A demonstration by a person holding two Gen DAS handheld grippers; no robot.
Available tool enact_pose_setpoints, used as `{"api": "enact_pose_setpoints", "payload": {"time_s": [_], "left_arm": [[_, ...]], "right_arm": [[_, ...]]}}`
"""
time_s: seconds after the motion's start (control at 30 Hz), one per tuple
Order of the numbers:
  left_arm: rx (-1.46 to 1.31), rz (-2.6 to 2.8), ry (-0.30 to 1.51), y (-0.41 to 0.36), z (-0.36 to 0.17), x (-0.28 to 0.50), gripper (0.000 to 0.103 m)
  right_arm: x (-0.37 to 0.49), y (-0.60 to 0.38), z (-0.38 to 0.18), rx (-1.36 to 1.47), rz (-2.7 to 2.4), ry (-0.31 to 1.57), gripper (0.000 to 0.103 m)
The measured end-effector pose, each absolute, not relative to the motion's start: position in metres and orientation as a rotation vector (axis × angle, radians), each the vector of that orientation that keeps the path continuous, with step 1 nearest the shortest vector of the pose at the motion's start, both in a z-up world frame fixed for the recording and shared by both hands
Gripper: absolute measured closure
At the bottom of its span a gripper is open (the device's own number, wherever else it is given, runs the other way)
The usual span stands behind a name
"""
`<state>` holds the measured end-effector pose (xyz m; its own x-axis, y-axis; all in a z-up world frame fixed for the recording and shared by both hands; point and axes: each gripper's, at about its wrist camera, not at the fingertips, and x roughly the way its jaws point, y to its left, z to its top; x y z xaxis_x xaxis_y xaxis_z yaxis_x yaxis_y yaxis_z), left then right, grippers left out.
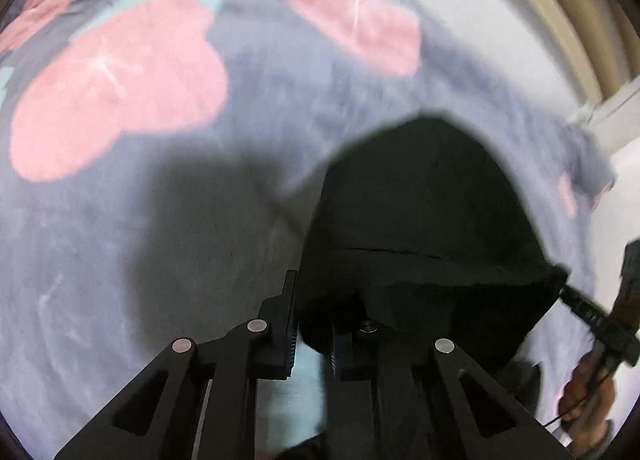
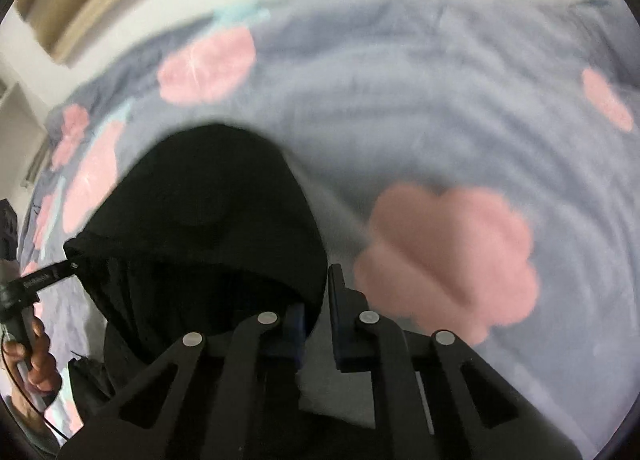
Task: Fold large clothes
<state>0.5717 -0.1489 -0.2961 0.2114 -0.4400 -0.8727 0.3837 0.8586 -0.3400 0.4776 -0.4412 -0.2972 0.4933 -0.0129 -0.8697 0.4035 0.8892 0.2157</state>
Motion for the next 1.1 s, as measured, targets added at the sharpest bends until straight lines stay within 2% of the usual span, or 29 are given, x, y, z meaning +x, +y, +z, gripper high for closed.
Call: {"api": "enact_pose_setpoints", "payload": {"time_s": [0.1, 0.2, 0.27, 0.33, 0.43, 0.47, 0.53, 0.63, 0.7, 0.87, 1.0, 1.1], "left_arm": [[-0.116, -0.626, 1.176, -0.135, -0.281, 0.57, 0.09], [-0.051, -0.583, 1.231, -0.139, -0.308, 0.573, 0.09], [-0.019, -0.561, 1.3, -0.14, -0.34, 0.578, 0.083], [-0.059, -0.574, 1.332, -0.136, -0.36, 0.583, 0.078], [-0.172, -0.581, 1.367, -0.127, -0.363, 0.592, 0.076], [-0.177, -0.584, 1.37, -0.126, -0.361, 0.592, 0.076], [-0.145, -0.591, 1.349, -0.124, -0.35, 0.587, 0.073], [-0.068, -0.587, 1.314, -0.12, -0.328, 0.573, 0.058], [-0.031, -0.591, 1.292, -0.112, -0.315, 0.562, 0.052], [-0.152, -0.653, 1.257, -0.099, -0.28, 0.55, 0.052], [-0.192, -0.722, 1.165, -0.129, -0.25, 0.558, 0.052], [-0.162, -0.775, 1.149, -0.173, -0.247, 0.569, 0.051]], "right_arm": [[0.474, -0.44, -0.306, 0.406, -0.251, 1.047, 0.092], [0.478, -0.441, -0.341, 0.431, -0.254, 1.116, 0.092], [0.48, -0.442, -0.369, 0.46, -0.239, 1.163, 0.092], [0.481, -0.44, -0.381, 0.446, -0.235, 1.175, 0.092], [0.482, -0.44, -0.38, 0.425, -0.221, 1.175, 0.09], [0.48, -0.441, -0.378, 0.429, -0.211, 1.175, 0.088], [0.474, -0.442, -0.37, 0.434, -0.207, 1.172, 0.076], [0.457, -0.445, -0.353, 0.444, -0.208, 1.161, 0.061], [0.443, -0.446, -0.34, 0.453, -0.202, 1.143, 0.061], [0.435, -0.451, -0.306, 0.468, -0.203, 1.071, 0.06], [0.465, -0.441, -0.287, 0.489, -0.157, 1.02, 0.053], [0.495, -0.43, -0.289, 0.462, -0.128, 1.01, 0.053]]}}
